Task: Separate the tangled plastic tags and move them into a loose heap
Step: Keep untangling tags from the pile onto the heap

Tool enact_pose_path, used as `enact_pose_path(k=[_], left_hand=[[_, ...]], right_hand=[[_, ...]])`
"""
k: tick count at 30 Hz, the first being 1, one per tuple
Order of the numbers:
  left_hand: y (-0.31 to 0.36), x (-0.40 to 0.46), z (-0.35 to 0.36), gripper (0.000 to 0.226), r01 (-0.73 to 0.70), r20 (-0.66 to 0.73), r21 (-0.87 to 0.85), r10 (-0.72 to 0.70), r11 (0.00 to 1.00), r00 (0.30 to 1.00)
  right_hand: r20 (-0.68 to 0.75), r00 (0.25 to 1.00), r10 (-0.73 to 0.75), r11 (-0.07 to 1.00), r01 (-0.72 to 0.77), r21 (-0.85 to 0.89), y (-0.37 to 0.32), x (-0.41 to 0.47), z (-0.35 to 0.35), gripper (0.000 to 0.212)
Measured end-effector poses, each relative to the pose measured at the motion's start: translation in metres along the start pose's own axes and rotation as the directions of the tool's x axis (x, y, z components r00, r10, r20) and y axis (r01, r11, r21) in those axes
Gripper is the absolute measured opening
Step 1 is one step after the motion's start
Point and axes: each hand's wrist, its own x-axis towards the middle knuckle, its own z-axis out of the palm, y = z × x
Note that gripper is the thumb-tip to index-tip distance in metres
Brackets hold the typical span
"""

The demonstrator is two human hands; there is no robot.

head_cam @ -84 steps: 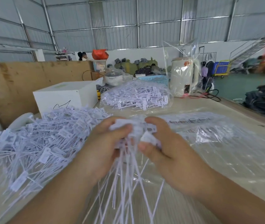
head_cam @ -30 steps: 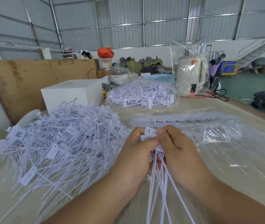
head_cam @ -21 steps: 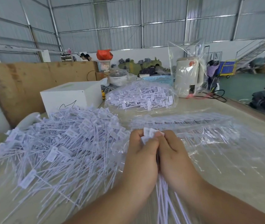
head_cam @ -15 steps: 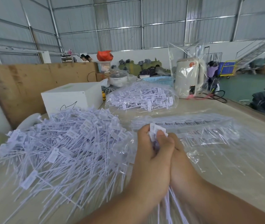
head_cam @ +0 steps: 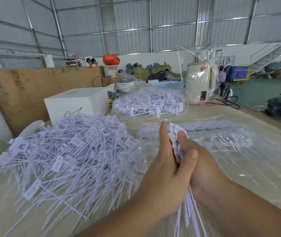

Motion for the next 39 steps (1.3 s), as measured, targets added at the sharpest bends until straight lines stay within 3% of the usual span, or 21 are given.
enact_pose_path(k=[5,9,12,15,18,20,21,22,24,25,27,29,31,33,36,39], left_hand=[[-0.003,-0.003,0.001,0.071,0.006,0.101,-0.065,0.000,0.998,0.995],[0.003,-0.003,0.000,0.034,0.095,0.298,-0.233,-0.022,0.968,0.954],[0.003,-0.003,-0.002,0.042,0.191,0.362,-0.341,-0.059,0.920,0.930],[0.002,-0.001,-0.009,0.048,0.185,0.290,-0.292,-0.098,0.938,0.952],[-0.001,0.006,-0.024,0.037,0.132,0.113,-0.205,-0.110,0.970,0.987],[-0.005,0.009,-0.041,0.029,0.075,-0.027,-0.133,-0.079,0.988,0.996],[-0.007,0.010,-0.052,0.026,0.052,-0.098,-0.090,-0.061,0.995,0.993],[-0.010,0.011,-0.064,0.024,0.043,-0.165,-0.043,-0.050,0.998,0.985],[-0.020,0.016,-0.088,0.023,0.080,-0.293,0.097,-0.049,0.992,0.955],[-0.027,0.019,-0.099,0.020,0.120,-0.342,0.202,-0.045,0.972,0.938],[-0.039,0.026,-0.113,0.006,0.246,-0.415,0.416,-0.058,0.876,0.908],[-0.048,0.030,-0.118,0.019,0.382,-0.441,0.562,-0.124,0.734,0.889],[-0.055,0.032,-0.119,0.032,0.420,-0.423,0.628,-0.166,0.655,0.891],[-0.059,0.033,-0.118,0.040,0.394,-0.432,0.660,-0.106,0.640,0.896],[-0.061,0.033,-0.111,0.052,0.245,-0.384,0.745,0.099,0.620,0.918],[-0.070,0.034,-0.103,0.045,0.143,-0.201,0.820,0.046,0.554,0.979]], right_hand=[[-0.241,0.963,0.123,0.948,-0.043,0.314,-0.022,0.006,-0.006,0.034],[-0.340,0.938,0.060,0.969,0.027,0.245,-0.023,0.013,-0.012,0.041],[-0.344,0.939,0.009,0.992,0.035,0.122,-0.018,0.013,-0.011,0.050],[-0.201,0.979,0.040,0.976,0.005,0.220,-0.014,0.010,-0.004,0.047],[-0.028,0.999,0.036,0.967,-0.028,0.253,-0.015,0.008,0.003,0.049],[-0.028,0.998,0.054,0.984,-0.048,0.170,-0.017,0.006,0.004,0.043],[-0.031,0.999,0.045,0.999,-0.045,0.008,-0.018,0.004,0.003,0.038],[-0.004,1.000,-0.008,0.967,0.006,-0.255,-0.019,0.001,-0.001,0.030],[0.167,0.977,-0.135,0.663,0.214,-0.718,-0.018,-0.006,-0.009,0.019],[0.255,0.959,-0.123,0.509,0.282,-0.813,-0.017,-0.009,-0.012,0.023],[0.361,0.933,0.000,0.361,0.337,-0.870,-0.014,-0.013,-0.012,0.031],[0.454,0.889,0.067,0.226,0.429,-0.874,-0.009,-0.013,-0.010,0.031],[0.517,0.855,0.050,0.146,0.506,-0.850,-0.005,-0.011,-0.009,0.030],[0.534,0.845,0.016,0.135,0.527,-0.839,-0.002,-0.008,-0.011,0.029],[0.515,0.857,0.008,0.126,0.510,-0.851,0.000,-0.005,-0.013,0.025],[0.452,0.892,0.032,0.058,0.450,-0.891,0.003,-0.002,-0.014,0.009]])
